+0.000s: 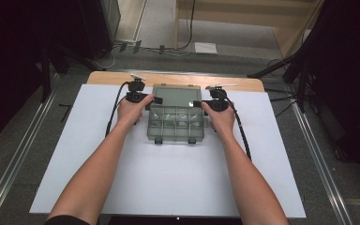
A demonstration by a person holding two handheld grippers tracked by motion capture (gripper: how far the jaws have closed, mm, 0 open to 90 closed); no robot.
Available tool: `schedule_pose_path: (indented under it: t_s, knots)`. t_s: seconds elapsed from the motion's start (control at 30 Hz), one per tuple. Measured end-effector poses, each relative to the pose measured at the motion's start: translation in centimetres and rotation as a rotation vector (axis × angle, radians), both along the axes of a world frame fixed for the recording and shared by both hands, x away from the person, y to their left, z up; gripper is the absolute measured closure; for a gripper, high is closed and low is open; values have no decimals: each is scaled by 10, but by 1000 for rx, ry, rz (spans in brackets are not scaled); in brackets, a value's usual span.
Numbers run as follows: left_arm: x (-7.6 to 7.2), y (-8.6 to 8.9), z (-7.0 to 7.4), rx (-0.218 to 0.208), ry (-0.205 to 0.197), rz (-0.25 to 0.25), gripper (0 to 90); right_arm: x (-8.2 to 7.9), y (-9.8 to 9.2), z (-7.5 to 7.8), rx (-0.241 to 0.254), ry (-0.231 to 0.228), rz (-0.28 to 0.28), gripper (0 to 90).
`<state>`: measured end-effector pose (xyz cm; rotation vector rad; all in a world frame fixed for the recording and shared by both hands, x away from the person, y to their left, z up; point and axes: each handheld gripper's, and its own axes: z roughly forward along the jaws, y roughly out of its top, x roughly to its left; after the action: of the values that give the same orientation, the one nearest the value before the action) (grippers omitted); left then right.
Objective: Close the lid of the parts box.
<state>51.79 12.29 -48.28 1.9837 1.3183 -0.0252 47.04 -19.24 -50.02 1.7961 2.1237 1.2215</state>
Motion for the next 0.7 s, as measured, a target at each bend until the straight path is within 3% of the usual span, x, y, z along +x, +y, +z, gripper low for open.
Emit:
schedule_pose_path:
  t_s: [0.57, 0.7]
  knots:
    - [3, -1, -10, -52, 40, -2, 310, 6, -3, -8, 60, 42, -8, 456]
    - [3, -2, -10, -45, 38, -4, 310, 7, -4, -11, 85, 60, -12, 452]
